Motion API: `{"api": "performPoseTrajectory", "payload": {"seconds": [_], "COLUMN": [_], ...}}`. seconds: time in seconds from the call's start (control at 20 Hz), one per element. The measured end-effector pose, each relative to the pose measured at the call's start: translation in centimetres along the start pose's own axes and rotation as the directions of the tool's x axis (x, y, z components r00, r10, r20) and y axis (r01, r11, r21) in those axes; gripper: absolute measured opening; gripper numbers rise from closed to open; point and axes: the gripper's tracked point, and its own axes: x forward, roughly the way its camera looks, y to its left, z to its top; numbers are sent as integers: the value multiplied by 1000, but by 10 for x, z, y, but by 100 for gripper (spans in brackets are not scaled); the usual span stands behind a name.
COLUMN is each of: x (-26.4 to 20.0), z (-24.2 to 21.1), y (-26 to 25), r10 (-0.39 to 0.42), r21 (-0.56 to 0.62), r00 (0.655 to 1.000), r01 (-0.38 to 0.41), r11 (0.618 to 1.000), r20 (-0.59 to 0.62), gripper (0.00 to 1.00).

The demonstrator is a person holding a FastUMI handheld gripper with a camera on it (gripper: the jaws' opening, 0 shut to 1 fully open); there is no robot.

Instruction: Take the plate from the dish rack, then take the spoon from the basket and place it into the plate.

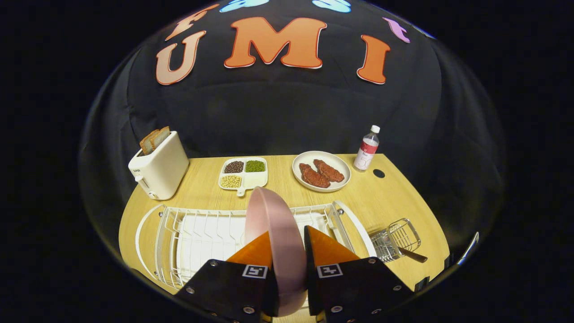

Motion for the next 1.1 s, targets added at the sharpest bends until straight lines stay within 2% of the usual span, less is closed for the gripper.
{"api": "performPoseTrajectory", "payload": {"seconds": [0.2,0.35,0.5,0.6,0.85,1.1], "x": [-9,-15,-26,-39,-87,-137], "z": [12,23,20,23,16,-5], "y": [9,15,29,23,21,-2], "r10": [-61,-77,-15,-11,91,148], "r21": [-96,-129,-92,-107,-64,-49], "r00": [997,994,998,997,991,979], "r01": [65,88,21,20,-85,-142], "r11": [993,988,996,994,994,989], "r20": [47,81,61,80,95,142], "gripper": [26,26,26,26,26,25]}}
